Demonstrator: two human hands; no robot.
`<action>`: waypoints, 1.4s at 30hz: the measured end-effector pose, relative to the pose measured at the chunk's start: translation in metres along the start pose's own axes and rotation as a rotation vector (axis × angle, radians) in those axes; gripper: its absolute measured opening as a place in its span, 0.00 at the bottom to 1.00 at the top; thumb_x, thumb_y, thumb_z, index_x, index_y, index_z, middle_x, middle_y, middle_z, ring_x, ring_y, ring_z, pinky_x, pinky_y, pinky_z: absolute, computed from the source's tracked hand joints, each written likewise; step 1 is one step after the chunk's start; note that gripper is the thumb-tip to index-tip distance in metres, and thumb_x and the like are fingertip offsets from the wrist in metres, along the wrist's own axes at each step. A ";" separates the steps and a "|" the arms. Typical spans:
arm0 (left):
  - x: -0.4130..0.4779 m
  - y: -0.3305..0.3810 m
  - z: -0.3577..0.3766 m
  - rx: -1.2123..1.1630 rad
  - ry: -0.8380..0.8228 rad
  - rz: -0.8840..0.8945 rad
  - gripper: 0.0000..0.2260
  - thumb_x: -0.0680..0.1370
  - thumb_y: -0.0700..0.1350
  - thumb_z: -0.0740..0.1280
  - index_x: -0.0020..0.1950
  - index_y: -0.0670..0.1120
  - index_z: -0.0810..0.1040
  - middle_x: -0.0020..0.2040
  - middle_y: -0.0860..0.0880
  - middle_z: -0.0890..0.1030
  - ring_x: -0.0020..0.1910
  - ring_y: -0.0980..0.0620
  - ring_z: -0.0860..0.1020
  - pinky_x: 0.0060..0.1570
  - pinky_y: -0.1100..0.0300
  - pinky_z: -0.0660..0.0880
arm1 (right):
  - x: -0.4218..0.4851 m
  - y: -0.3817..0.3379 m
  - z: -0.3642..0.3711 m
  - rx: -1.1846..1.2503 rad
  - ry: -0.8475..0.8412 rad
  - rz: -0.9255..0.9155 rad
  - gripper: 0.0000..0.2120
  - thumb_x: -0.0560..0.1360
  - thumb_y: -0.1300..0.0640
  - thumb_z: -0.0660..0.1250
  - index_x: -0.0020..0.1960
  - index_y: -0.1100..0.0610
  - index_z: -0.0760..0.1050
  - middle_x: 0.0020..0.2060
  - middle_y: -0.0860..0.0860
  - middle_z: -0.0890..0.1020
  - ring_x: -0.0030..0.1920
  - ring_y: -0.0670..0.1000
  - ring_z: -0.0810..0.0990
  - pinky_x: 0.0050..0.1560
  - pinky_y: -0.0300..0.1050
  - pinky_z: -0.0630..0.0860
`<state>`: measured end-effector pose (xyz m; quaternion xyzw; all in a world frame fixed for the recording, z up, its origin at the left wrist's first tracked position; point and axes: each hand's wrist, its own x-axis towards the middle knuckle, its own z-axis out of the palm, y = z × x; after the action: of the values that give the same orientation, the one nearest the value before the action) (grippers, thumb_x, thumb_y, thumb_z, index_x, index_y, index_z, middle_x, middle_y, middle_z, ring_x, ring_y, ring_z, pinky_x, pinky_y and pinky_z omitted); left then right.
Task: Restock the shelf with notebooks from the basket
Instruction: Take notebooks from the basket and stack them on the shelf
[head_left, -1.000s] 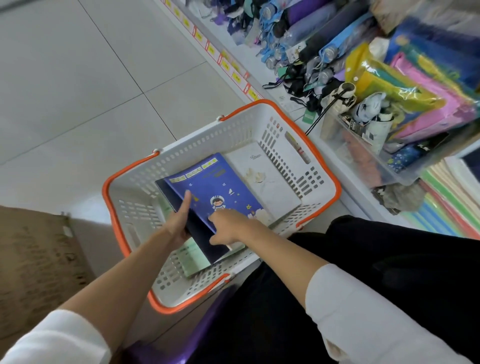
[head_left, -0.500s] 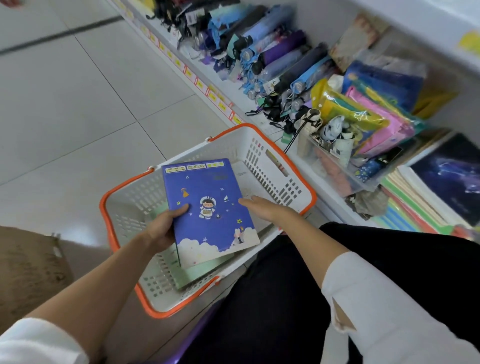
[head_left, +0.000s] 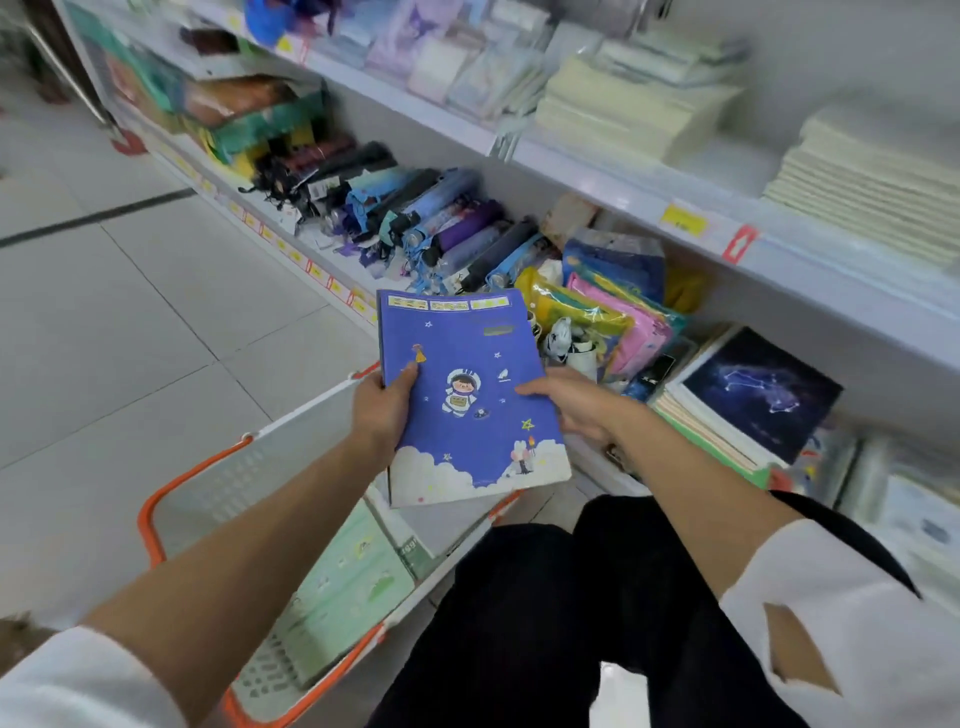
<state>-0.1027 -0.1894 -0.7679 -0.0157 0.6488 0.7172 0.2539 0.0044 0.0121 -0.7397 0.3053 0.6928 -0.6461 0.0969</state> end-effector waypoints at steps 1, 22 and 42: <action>-0.003 0.008 0.016 0.027 -0.011 0.058 0.07 0.78 0.50 0.68 0.52 0.48 0.79 0.48 0.48 0.84 0.40 0.50 0.83 0.37 0.57 0.80 | -0.011 -0.005 -0.013 -0.003 0.064 -0.038 0.14 0.79 0.58 0.64 0.64 0.57 0.76 0.53 0.52 0.84 0.52 0.54 0.84 0.59 0.54 0.78; -0.055 0.167 0.355 0.415 -0.676 0.791 0.17 0.77 0.42 0.68 0.64 0.54 0.75 0.45 0.62 0.79 0.42 0.64 0.77 0.45 0.68 0.72 | -0.194 -0.101 -0.296 0.604 1.114 -0.435 0.05 0.71 0.65 0.73 0.44 0.61 0.77 0.47 0.58 0.83 0.38 0.54 0.82 0.46 0.53 0.82; -0.009 0.162 0.374 0.503 -0.645 0.843 0.25 0.73 0.51 0.74 0.69 0.52 0.75 0.71 0.52 0.72 0.70 0.57 0.67 0.65 0.65 0.62 | -0.165 -0.053 -0.304 -0.310 1.159 -0.633 0.31 0.69 0.38 0.71 0.65 0.53 0.72 0.60 0.43 0.74 0.61 0.44 0.73 0.59 0.31 0.65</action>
<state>-0.0427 0.1543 -0.5561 0.5233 0.6393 0.5489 0.1272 0.1859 0.2541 -0.5640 0.3676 0.7733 -0.2686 -0.4413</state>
